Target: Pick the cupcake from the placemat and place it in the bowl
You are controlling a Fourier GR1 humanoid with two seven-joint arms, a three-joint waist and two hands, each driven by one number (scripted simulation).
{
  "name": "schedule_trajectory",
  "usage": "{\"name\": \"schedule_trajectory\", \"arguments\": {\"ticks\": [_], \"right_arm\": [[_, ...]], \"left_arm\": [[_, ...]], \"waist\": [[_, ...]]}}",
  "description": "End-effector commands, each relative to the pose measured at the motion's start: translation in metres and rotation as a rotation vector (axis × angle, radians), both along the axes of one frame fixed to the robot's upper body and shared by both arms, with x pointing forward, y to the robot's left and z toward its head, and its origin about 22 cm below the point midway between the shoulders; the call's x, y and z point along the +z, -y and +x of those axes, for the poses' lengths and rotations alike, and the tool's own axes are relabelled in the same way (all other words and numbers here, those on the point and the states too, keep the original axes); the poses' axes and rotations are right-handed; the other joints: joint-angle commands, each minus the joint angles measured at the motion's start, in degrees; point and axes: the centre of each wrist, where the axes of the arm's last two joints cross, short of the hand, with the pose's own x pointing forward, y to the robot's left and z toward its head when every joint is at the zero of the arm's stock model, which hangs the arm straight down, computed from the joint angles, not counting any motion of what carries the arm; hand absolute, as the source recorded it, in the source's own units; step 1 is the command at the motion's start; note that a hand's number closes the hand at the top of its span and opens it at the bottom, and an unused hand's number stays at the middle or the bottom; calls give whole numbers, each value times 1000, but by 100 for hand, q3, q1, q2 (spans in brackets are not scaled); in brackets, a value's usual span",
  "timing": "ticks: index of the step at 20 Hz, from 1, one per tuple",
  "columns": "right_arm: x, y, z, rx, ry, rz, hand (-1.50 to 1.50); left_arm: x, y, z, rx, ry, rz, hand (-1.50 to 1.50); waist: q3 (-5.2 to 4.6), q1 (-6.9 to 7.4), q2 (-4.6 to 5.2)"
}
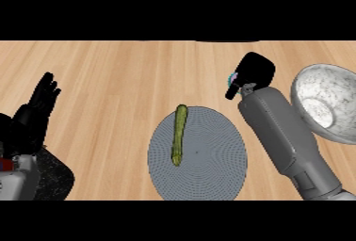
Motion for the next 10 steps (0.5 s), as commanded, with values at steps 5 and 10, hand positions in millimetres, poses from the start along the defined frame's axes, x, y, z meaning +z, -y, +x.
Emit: {"name": "schedule_trajectory", "arguments": {"ticks": [5, 10], "right_arm": [[115, -22, -2, -146, 438, -137, 150], [134, 0, -26, -221, 496, -115, 150]], "left_arm": [[-4, 3, 1, 22, -6, -8, 0], [-1, -10, -6, 19, -13, -5, 0]], "waist": [[-8, -131, -56], [-2, -155, -51]]}}
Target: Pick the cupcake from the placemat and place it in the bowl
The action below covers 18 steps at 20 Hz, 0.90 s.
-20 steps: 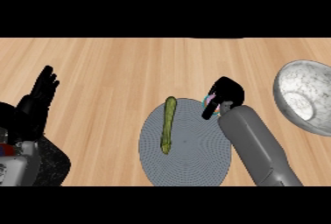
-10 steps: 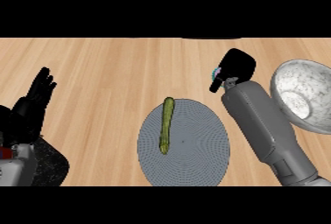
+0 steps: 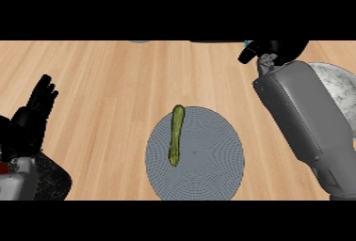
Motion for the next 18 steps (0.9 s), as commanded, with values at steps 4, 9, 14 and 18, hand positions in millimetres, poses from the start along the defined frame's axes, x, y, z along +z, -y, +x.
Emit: {"name": "schedule_trajectory", "arguments": {"ticks": [4, 9, 14, 18], "right_arm": [[32, 42, -15, -184, 97, 76, 150], [21, 98, -19, -168, 145, 155, 150], [7, 145, -22, -177, 144, 180, 150], [-38, 200, -27, -202, 144, 178, 150]], "left_arm": [[-2, -7, -1, 7, 6, 3, 0], [-5, 3, 6, -19, -3, 1, 0], [0, 4, -1, -23, 14, -10, 0], [-1, 10, -2, -27, 21, -1, 0]], "waist": [[3, 43, 43], [7, 73, 67], [6, 114, 65], [10, 128, 76]]}}
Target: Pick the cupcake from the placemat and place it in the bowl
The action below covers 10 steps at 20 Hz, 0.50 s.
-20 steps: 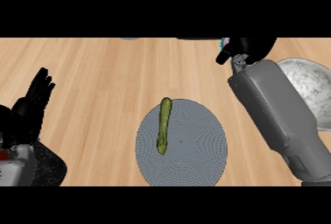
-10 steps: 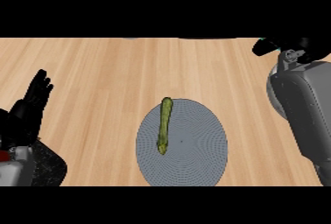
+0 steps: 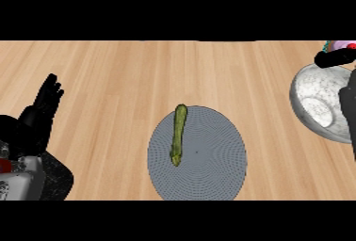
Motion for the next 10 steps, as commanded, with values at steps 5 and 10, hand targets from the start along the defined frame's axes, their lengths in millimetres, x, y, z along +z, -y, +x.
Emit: {"name": "schedule_trajectory", "arguments": {"ticks": [5, 10], "right_arm": [[-41, 74, -4, -3, 14, 18, 150], [-66, 110, -3, -154, -322, 116, 150]], "left_arm": [[10, -12, -2, 2, 3, 9, 0], [2, 1, -3, -12, -5, 6, 0]], "waist": [[1, 34, 7], [2, 100, 39]]}}
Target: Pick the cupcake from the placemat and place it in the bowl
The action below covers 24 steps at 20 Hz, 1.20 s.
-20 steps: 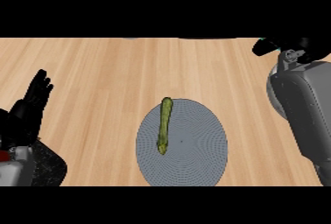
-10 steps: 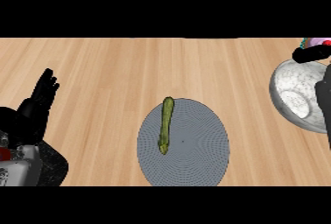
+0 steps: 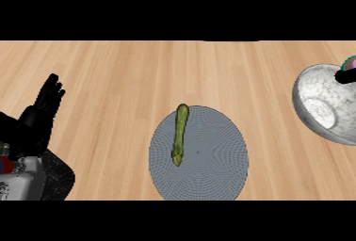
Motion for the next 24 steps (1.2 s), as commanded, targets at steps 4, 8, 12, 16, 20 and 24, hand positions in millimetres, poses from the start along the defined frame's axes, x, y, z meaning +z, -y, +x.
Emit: {"name": "schedule_trajectory", "arguments": {"ticks": [4, 8, 12, 16, 20, 24], "right_arm": [[-46, 60, -18, -91, -114, 209, -150], [-40, 60, -12, 63, -90, 263, -150], [-33, 78, -31, 66, 215, 359, -150], [-18, 75, -35, 16, 561, 450, -150], [-29, 107, -77, 27, 726, 522, -150], [-47, 144, -139, 11, 701, 554, -150]], "left_arm": [[3, -16, -3, 2, -1, 9, 0], [-3, 10, 3, 16, 18, -16, 0], [-7, -1, -6, 10, -4, -10, 0], [-2, -12, -6, 39, 2, -2, 0], [-3, -12, -5, 45, -9, -2, 0], [3, -21, 4, 56, 7, 6, 0]], "waist": [[9, 46, 18], [6, 10, 2], [12, -66, -36], [14, -175, -74], [6, -271, -78], [0, -219, -46]]}}
